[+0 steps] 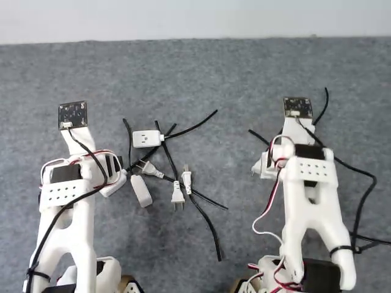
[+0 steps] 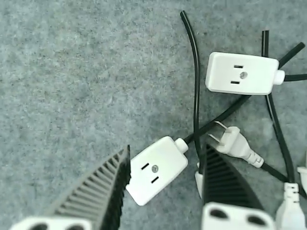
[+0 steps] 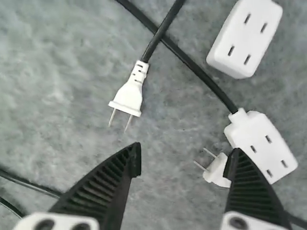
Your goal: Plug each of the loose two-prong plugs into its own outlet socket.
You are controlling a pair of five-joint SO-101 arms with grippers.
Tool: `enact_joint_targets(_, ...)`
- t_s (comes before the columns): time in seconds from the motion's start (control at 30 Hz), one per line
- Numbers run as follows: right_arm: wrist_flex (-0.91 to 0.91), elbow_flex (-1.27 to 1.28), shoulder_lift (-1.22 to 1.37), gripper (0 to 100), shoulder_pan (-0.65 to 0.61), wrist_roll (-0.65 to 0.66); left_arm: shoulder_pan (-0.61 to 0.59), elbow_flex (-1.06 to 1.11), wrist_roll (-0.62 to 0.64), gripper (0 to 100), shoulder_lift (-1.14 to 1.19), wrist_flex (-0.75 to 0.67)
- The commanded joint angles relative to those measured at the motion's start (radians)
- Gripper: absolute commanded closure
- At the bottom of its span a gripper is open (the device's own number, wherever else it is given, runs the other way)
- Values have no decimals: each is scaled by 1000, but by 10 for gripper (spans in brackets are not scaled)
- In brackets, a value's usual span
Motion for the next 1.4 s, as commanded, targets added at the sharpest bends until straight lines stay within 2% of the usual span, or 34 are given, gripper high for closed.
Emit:
enact_joint_targets(0.0,76,-94,1,705,13,94,-2,-5,15,771,-3,-25)
enact_joint_targets(0.17,113,-123,4,705,97,221,-2,-5,15,771,-3,-25)
enact_joint_targets(0.37,113,-160,18,705,196,241,-2,7,14,771,-3,-37)
enact_joint_targets(0.53,114,-158,19,705,206,311,-2,25,14,771,-3,-72)
enact_joint_targets(0.77,114,-157,31,705,211,324,-3,25,14,771,-5,-71)
enact_joint_targets(1.03,-7,-199,262,705,229,351,-3,27,14,771,-5,-69)
enact_joint_targets(1.37,162,-499,524,705,292,485,-3,27,14,771,-5,-69)
